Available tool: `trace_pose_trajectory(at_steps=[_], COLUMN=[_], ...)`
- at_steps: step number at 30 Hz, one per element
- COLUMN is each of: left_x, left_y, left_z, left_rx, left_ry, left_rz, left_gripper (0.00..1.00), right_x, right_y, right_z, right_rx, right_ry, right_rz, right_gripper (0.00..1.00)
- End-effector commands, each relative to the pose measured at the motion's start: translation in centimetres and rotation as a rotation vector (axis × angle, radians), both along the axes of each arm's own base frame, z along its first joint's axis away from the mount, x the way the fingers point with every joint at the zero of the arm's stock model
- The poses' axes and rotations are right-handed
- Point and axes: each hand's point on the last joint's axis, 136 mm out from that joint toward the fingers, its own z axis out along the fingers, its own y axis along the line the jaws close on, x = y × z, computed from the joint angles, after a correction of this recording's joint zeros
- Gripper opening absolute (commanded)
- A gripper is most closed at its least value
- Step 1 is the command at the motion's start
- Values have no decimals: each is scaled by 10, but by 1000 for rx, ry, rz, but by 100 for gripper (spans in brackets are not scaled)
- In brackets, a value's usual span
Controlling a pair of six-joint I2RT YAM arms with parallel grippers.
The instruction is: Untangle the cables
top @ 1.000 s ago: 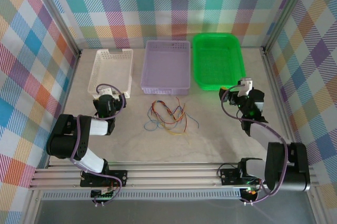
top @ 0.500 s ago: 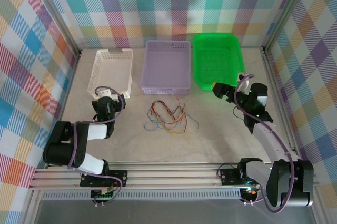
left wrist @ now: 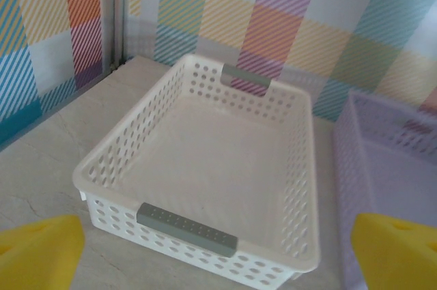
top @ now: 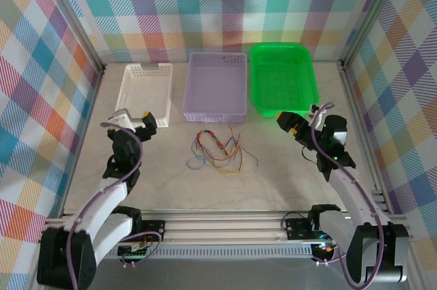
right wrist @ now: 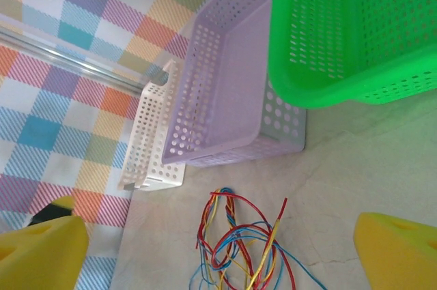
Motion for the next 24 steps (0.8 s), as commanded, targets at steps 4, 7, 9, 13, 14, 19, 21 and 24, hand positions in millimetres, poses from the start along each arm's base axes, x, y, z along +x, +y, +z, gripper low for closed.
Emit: trace_pose_trajectory(at_steps=[4,7,9,13,14,19,21,24], left_x=[-29,-49,-55,-68,-68,-72,-74,-77], left_y=[11,27,26,19,15,-1,-7,-12], left_z=[8,6,14,12,14,21,17,10], left_rx=[-274,-399,-394,-496,-480,-323,-275,-241], left_ry=[84,144,160,205,231,426,510,582], left_rz=[165,318,308,302,272,139,94,58], left_gripper=[100,100,100,100,100,100,100,100], right_x=[-14,-24,-32,-46,-49,-66,-67,-63], right_y=[25,51,69,106,116,167,181,198], right_z=[-6,-6,-9,-20,-23,-41,-48,-61], right_rx=[-164,-258,-312,-310,-314,-403,-428,-462], right_ry=[37,18,15,40,46,62,75,94], right_rz=[109,178,221,305,324,406,409,403], right_gripper=[100,100,100,100,100,100,100,98])
